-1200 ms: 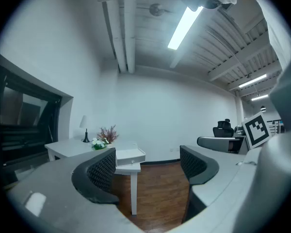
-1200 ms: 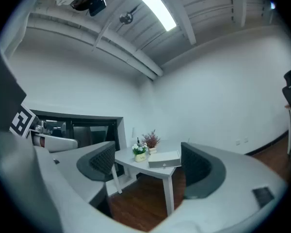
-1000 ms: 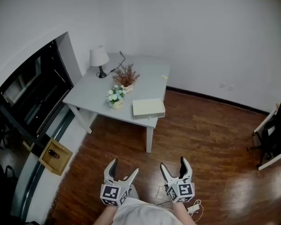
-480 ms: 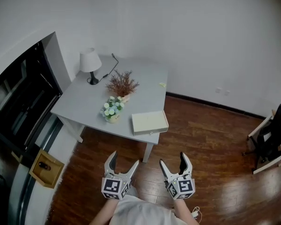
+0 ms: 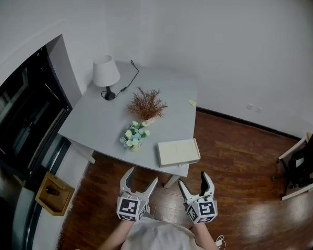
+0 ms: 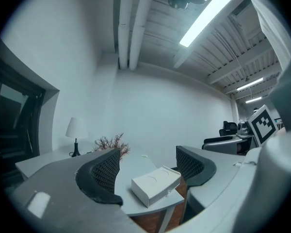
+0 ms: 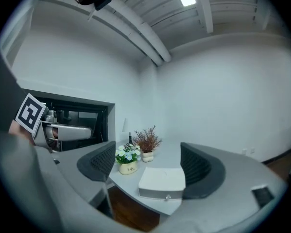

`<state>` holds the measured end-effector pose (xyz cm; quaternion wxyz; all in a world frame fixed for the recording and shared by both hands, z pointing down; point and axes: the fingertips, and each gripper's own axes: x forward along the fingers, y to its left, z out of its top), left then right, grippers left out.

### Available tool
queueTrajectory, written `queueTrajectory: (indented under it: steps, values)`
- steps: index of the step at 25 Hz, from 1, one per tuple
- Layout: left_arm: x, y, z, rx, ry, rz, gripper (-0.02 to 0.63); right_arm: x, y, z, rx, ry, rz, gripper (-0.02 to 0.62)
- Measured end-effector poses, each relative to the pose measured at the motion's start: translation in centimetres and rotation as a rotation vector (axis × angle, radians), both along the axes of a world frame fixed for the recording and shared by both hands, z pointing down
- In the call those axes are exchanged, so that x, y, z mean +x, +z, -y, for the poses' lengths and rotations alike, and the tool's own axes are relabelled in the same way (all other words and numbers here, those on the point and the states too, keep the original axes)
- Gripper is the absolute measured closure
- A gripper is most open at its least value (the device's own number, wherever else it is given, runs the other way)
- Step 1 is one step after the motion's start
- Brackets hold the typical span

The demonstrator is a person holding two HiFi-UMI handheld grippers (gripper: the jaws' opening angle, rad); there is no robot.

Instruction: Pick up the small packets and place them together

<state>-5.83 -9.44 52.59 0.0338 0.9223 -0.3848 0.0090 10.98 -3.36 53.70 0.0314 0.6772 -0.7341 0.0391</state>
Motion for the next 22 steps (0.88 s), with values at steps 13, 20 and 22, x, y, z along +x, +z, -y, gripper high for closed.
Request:
queueTrajectory:
  steps: [13, 20, 22]
  values:
    - [2.9, 0.4, 5.5, -0.027, -0.014, -0.007, 0.272, 2.7, 2.4, 4.8, -0.076, -0.033, -0.042, 0.244]
    - [3.7, 1.2, 5.5, -0.046, -0.051, 0.026, 0.272, 5.4, 15.2, 6.2, -0.358, -0.038, -0.038, 0.245]
    - [3.7, 1.7, 5.5, -0.055, -0.054, 0.043, 0.272, 5.2, 19.2, 6.8, -0.452, -0.055, -0.021, 0.247]
